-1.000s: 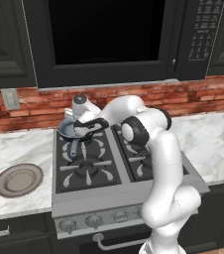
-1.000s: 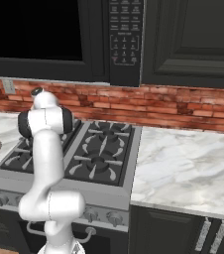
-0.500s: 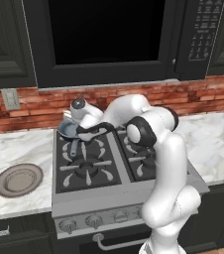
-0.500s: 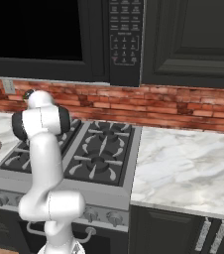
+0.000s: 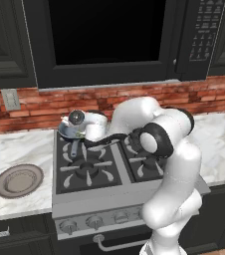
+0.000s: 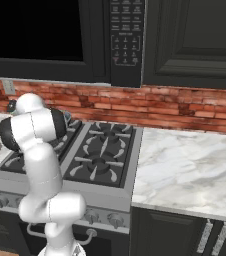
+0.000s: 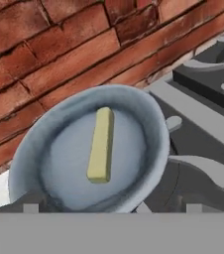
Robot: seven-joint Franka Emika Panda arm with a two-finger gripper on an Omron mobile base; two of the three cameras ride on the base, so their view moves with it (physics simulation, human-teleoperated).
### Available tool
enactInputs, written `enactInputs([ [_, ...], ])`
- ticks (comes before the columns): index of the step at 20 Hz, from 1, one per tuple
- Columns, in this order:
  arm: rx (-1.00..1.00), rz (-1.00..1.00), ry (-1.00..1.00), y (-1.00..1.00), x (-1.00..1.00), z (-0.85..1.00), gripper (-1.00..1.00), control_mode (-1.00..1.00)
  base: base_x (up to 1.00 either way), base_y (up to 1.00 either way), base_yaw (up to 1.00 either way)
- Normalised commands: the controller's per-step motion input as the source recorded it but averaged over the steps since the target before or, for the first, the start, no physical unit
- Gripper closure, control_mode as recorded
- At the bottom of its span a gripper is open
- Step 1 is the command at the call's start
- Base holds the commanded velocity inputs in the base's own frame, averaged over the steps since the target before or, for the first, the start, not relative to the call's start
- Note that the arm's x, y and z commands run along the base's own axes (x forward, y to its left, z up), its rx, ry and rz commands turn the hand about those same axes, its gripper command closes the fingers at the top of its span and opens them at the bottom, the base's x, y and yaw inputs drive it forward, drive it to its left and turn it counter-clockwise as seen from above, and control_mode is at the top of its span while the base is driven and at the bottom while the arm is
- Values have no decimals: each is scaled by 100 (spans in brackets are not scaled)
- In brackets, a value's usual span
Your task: Pick up the butter stick and place it in the pan. Then turn on the burner for the pan.
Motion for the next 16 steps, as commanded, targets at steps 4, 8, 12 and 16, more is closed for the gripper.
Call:
enactInputs([
  [4, 0, -5, -10, 17, -86, 42, -100, -100, 0, 0, 0],
  [8, -1, -4, -10, 16, -87, 55, -100, -100, 0, 0, 0],
  [12, -3, -1, -11, 18, -83, 67, -100, -100, 0, 0, 0],
  [16, -4, -1, -8, 20, -82, 57, -100, -100, 0, 0, 0],
])
